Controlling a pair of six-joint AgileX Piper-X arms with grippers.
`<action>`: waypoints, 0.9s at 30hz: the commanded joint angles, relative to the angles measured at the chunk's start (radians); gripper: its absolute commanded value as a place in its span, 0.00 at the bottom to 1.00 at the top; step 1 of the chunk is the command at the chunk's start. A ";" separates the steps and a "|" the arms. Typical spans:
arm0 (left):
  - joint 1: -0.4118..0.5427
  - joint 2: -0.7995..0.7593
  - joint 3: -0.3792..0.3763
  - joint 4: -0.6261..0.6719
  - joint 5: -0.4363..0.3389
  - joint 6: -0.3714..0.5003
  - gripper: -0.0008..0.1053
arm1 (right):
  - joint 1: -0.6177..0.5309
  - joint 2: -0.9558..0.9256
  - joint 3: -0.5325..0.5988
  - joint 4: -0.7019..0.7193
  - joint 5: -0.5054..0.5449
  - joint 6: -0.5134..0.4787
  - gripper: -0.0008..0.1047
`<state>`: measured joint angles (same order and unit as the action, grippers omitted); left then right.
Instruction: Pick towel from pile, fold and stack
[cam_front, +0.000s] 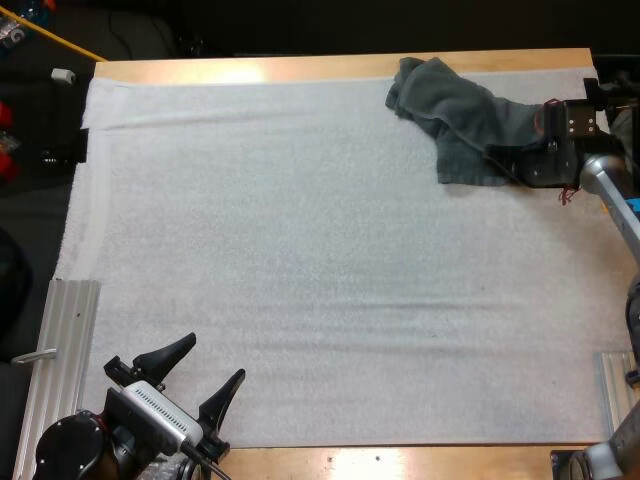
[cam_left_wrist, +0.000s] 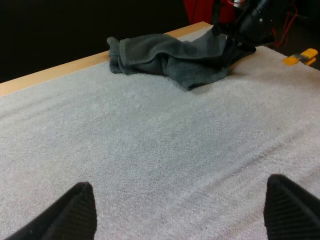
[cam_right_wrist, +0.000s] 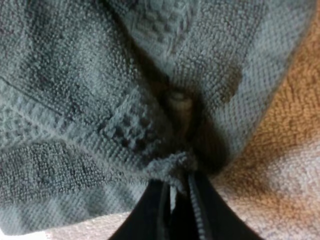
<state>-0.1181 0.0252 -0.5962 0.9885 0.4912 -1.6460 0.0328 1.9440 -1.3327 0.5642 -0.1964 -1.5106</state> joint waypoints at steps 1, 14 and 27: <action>-0.007 0.002 -0.001 -0.006 0.007 -0.009 0.64 | 0.001 -0.008 -0.009 0.010 -0.011 -0.001 0.01; -0.007 0.002 -0.001 -0.006 0.007 -0.009 0.64 | 0.062 -0.322 -0.009 0.033 -0.010 -0.123 0.01; -0.007 0.002 -0.001 -0.006 0.007 -0.009 0.64 | 0.065 -0.657 -0.107 0.205 -0.010 -0.154 0.01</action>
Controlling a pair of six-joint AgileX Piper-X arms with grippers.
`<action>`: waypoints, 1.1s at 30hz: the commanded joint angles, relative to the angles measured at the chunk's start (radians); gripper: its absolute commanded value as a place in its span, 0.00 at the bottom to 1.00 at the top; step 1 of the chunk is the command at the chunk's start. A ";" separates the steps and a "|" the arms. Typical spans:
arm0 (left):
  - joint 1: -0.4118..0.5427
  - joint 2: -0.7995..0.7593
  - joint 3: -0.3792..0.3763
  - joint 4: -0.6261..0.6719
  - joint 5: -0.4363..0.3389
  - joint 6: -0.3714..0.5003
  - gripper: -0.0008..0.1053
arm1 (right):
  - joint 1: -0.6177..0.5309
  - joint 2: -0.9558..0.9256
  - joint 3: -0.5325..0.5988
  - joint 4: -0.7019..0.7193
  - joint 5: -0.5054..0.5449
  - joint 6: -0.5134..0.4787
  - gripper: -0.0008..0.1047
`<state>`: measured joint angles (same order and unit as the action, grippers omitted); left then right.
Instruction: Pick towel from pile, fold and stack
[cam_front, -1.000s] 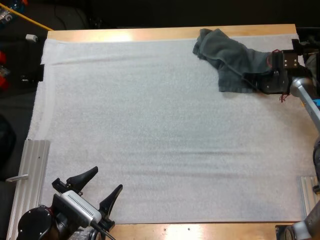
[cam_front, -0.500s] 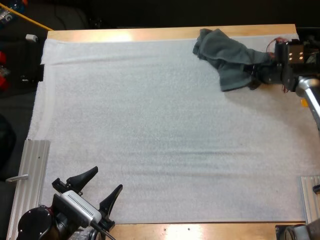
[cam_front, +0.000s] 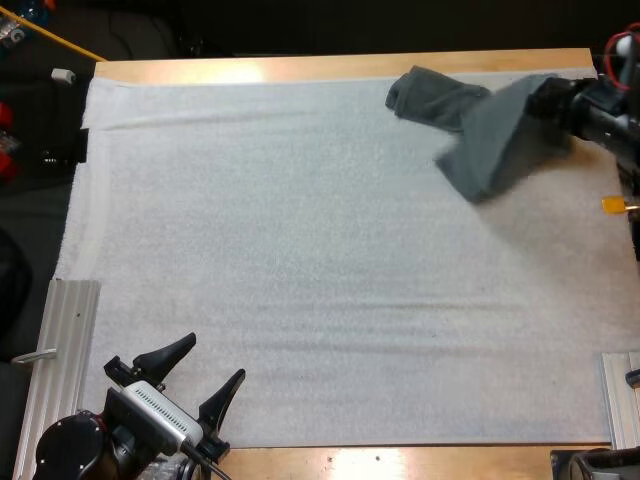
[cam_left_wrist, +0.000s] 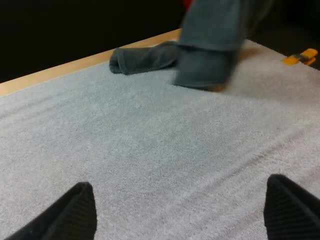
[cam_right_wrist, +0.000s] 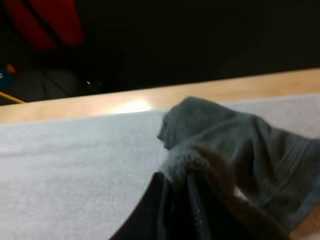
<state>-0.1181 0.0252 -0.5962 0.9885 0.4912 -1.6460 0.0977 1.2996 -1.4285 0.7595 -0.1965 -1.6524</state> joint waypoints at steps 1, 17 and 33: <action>-0.007 0.002 -0.001 -0.006 0.007 -0.009 0.64 | 0.000 -0.036 -0.025 0.041 -0.010 -0.013 0.01; -0.007 0.002 -0.001 -0.006 0.007 -0.009 0.64 | 0.295 -0.221 -0.063 0.272 -0.054 0.091 0.01; -0.007 0.002 -0.001 -0.006 0.007 -0.009 0.64 | 0.673 0.001 -0.063 0.228 0.189 0.198 0.01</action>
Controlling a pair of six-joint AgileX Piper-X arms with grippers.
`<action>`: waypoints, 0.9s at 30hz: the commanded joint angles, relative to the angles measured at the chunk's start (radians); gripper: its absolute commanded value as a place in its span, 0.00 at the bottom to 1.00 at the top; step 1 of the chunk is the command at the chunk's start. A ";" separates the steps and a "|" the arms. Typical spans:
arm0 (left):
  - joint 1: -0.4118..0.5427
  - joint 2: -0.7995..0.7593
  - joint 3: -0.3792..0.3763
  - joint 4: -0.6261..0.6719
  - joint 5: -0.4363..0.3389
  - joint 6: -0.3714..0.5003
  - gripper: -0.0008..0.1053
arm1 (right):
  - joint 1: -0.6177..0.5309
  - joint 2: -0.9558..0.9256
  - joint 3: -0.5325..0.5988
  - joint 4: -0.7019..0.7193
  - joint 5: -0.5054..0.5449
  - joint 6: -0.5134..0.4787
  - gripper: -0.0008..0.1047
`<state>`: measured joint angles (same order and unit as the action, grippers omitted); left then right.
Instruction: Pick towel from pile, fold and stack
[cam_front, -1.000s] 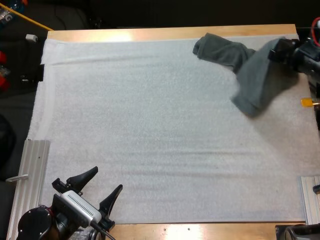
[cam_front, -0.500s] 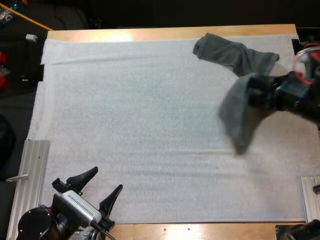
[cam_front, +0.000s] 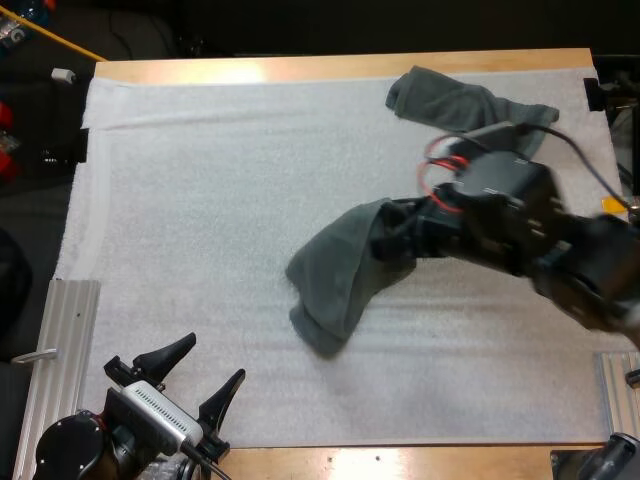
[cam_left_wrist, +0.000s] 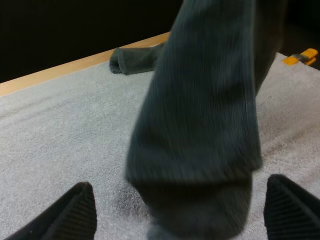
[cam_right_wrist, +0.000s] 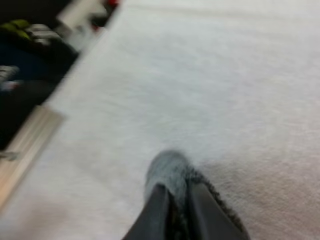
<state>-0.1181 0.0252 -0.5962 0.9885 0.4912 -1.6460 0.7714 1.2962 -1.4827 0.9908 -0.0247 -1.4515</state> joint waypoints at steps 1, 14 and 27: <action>-0.007 0.002 -0.001 -0.006 0.007 -0.009 0.64 | -0.001 0.041 -0.009 -0.009 0.039 -0.007 0.01; -0.007 0.002 -0.001 -0.006 0.007 -0.009 0.64 | -0.070 0.316 -0.009 -0.188 0.179 -0.026 0.01; -0.007 0.002 -0.001 -0.006 0.007 -0.009 0.64 | -0.204 0.314 -0.038 -0.197 0.219 -0.041 0.26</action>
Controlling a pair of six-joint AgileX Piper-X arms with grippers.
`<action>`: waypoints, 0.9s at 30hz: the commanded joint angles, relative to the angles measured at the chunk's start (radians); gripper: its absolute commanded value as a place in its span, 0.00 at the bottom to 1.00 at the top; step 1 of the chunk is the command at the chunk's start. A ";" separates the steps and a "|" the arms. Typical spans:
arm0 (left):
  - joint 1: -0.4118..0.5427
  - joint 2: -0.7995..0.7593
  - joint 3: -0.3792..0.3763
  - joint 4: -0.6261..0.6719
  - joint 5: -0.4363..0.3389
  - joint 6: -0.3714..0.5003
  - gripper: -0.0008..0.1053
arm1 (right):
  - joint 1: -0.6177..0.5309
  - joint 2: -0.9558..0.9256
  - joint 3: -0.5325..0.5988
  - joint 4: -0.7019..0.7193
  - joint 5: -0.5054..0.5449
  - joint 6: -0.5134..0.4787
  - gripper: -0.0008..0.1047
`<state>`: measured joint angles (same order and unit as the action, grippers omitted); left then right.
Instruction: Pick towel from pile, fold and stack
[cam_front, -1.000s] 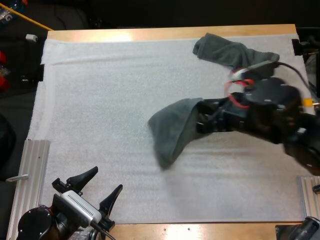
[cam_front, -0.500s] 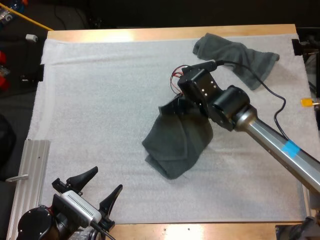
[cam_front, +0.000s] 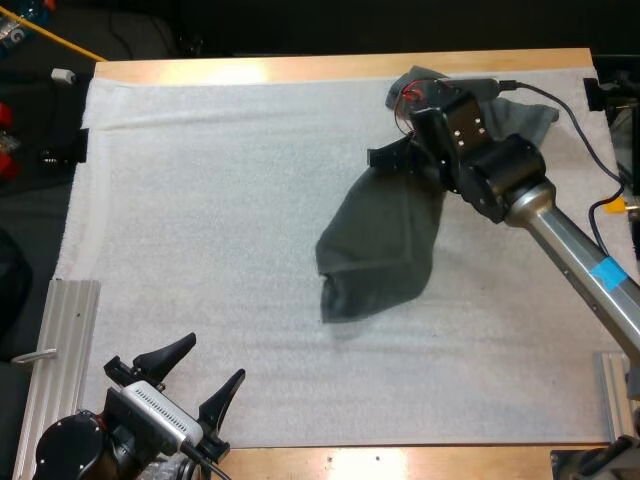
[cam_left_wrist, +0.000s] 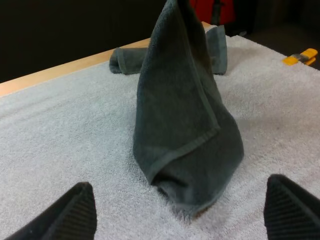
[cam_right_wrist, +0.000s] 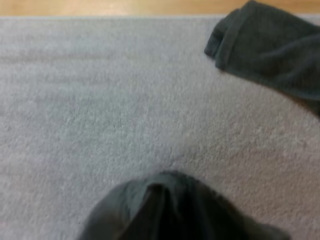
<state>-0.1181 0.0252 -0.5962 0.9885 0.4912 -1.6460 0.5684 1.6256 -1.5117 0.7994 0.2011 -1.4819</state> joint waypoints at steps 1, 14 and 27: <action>-0.007 0.002 -0.001 -0.006 0.007 -0.009 0.64 | -0.001 -0.016 -0.009 -0.006 -0.017 -0.011 0.39; -0.007 0.002 -0.001 -0.006 0.007 -0.009 0.64 | 0.001 -0.133 -0.009 0.179 0.004 -0.060 0.69; -0.007 0.002 -0.001 -0.006 0.007 -0.009 0.64 | 0.083 -0.287 0.004 0.386 -0.003 -0.060 0.68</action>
<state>-0.1181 0.0252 -0.5962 0.9885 0.4912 -1.6460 0.6496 1.3468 -1.5076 1.1705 0.1996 -1.5365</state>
